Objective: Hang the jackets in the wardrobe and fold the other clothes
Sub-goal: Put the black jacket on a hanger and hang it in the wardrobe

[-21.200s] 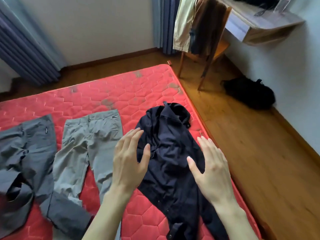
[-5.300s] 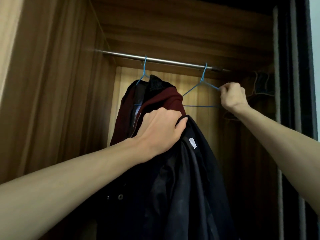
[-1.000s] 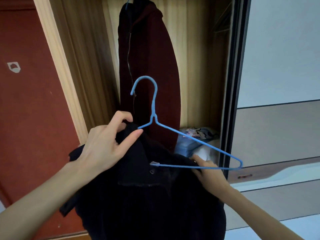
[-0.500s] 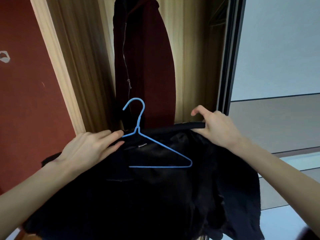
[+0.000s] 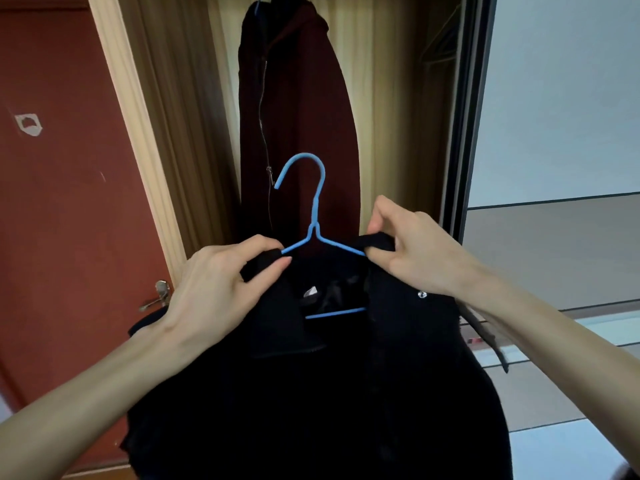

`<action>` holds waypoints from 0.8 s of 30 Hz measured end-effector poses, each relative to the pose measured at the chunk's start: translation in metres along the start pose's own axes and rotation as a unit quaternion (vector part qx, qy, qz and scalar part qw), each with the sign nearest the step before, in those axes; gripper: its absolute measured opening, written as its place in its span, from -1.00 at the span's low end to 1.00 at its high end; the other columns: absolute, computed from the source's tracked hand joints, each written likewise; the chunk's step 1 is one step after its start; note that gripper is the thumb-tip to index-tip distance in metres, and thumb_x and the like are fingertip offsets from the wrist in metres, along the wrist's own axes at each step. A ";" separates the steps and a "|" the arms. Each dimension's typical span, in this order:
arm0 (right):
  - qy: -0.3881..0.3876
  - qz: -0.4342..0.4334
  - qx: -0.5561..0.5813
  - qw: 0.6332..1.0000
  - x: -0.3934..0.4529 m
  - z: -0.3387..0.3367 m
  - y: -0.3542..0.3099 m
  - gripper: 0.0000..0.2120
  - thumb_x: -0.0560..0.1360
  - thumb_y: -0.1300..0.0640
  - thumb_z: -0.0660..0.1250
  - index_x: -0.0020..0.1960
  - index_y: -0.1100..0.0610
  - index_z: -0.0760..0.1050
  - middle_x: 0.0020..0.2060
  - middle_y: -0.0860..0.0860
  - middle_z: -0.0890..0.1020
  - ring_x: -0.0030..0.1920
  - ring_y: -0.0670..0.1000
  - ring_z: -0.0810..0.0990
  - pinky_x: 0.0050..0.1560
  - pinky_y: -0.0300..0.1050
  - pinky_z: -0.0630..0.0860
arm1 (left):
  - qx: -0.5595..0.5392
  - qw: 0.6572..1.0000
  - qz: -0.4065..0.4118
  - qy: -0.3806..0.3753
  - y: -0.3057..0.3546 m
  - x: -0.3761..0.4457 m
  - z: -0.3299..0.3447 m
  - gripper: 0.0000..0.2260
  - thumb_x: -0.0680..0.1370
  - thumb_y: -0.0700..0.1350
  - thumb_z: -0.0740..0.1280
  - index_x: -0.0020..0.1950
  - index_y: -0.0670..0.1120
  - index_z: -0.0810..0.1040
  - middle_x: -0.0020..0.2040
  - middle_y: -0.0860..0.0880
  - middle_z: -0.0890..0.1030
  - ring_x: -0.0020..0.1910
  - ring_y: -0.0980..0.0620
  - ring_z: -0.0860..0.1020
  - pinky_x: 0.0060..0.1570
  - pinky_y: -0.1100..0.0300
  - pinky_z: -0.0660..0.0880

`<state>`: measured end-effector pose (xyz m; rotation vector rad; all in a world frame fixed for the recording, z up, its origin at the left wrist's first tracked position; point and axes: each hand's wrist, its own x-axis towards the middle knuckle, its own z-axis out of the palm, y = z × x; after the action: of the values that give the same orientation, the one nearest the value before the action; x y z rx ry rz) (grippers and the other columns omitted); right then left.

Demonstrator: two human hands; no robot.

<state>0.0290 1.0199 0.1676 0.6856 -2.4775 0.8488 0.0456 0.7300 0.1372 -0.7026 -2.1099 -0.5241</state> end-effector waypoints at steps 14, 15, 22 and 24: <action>-0.007 -0.112 0.142 0.983 -0.005 -0.034 -0.018 -0.85 0.61 -0.02 0.40 0.02 0.06 0.54 -0.37 0.10 0.52 -0.31 0.15 0.51 -0.16 -0.07 0.44 | -0.079 0.995 0.055 -0.024 0.002 0.025 -0.012 -0.78 0.66 0.01 0.39 0.21 -0.06 0.72 -0.02 0.10 0.74 -0.39 0.15 0.61 -0.33 0.37 0.47; -0.027 -0.112 0.141 0.983 -0.008 -0.031 -0.021 -0.84 0.66 -0.05 0.31 0.06 0.02 0.56 -0.32 0.18 0.52 -0.28 0.21 0.47 -0.16 -0.01 0.42 | -0.079 0.996 0.045 -0.015 0.005 0.028 -0.009 -0.79 0.64 0.00 0.40 0.20 -0.05 0.72 -0.06 0.10 0.74 -0.41 0.14 0.60 -0.35 0.41 0.42; 0.004 -0.111 -0.013 0.994 -0.011 -0.014 0.018 -0.77 0.63 -0.05 0.35 0.26 -0.06 0.53 -0.16 -0.04 0.40 -0.12 0.00 0.47 -0.02 -0.19 0.43 | -0.122 0.992 0.008 0.008 0.008 0.031 -0.007 -0.84 0.62 -0.08 0.42 0.12 -0.10 0.72 -0.11 0.11 0.72 -0.15 0.15 0.70 -0.18 0.15 0.60; 0.010 -0.082 -0.057 0.995 -0.009 -0.008 0.028 -0.72 0.63 -0.21 0.26 0.24 -0.11 0.52 -0.03 -0.10 0.43 -0.03 -0.02 0.54 0.03 -0.08 0.51 | -0.126 0.992 0.015 0.014 0.011 0.035 -0.007 -0.86 0.61 -0.09 0.43 0.11 -0.11 0.72 -0.13 0.11 0.71 -0.13 0.17 0.69 -0.16 0.22 0.59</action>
<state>0.0218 1.0473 0.1556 0.8233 -2.3925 0.6444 0.0394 0.7443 0.1707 -0.8618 -2.0246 -0.7876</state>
